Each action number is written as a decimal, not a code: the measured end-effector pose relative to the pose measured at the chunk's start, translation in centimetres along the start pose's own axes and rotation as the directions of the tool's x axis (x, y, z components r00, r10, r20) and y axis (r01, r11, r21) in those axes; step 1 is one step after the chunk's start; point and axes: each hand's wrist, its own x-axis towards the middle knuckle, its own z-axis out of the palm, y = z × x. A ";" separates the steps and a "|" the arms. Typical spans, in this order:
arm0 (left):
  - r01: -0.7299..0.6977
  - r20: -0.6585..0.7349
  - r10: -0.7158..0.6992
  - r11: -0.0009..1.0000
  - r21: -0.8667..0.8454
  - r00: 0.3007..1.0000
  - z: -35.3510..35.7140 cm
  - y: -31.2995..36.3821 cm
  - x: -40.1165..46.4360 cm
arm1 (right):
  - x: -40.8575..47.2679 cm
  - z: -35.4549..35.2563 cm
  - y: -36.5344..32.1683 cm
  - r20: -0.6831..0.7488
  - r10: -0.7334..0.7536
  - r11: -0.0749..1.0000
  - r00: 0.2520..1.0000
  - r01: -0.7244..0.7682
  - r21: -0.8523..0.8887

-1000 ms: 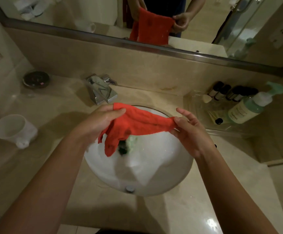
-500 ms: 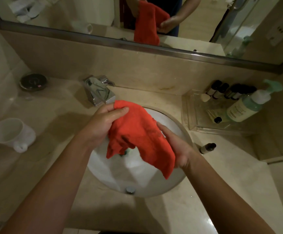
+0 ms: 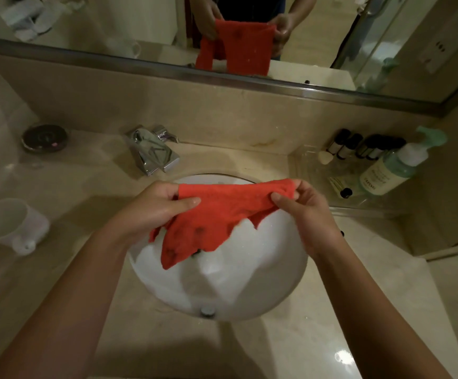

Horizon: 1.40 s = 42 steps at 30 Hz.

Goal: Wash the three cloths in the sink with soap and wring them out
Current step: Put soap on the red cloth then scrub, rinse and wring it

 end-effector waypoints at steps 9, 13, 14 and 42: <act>-0.089 -0.233 0.153 0.960 0.266 0.960 -0.6 -2.0 1.0 | -0.3 -0.4 -1.1 -0.025 -0.127 0.939 0.992 0.112 -0.327; -0.068 -0.297 0.128 0.977 0.203 0.946 -0.6 -2.7 1.0 | -0.4 -0.8 -1.4 0.027 -0.045 0.880 0.999 0.053 -0.472; -0.054 -0.304 0.111 0.980 0.190 0.946 -0.5 -2.9 1.0 | -0.3 -0.8 -1.4 0.031 -0.048 0.821 0.998 0.057 -0.568; -0.041 -0.072 0.034 0.995 -0.087 0.997 0.6 -6.5 0.1 | 2.5 1.8 -2.0 0.188 -0.210 0.636 0.959 0.280 -0.719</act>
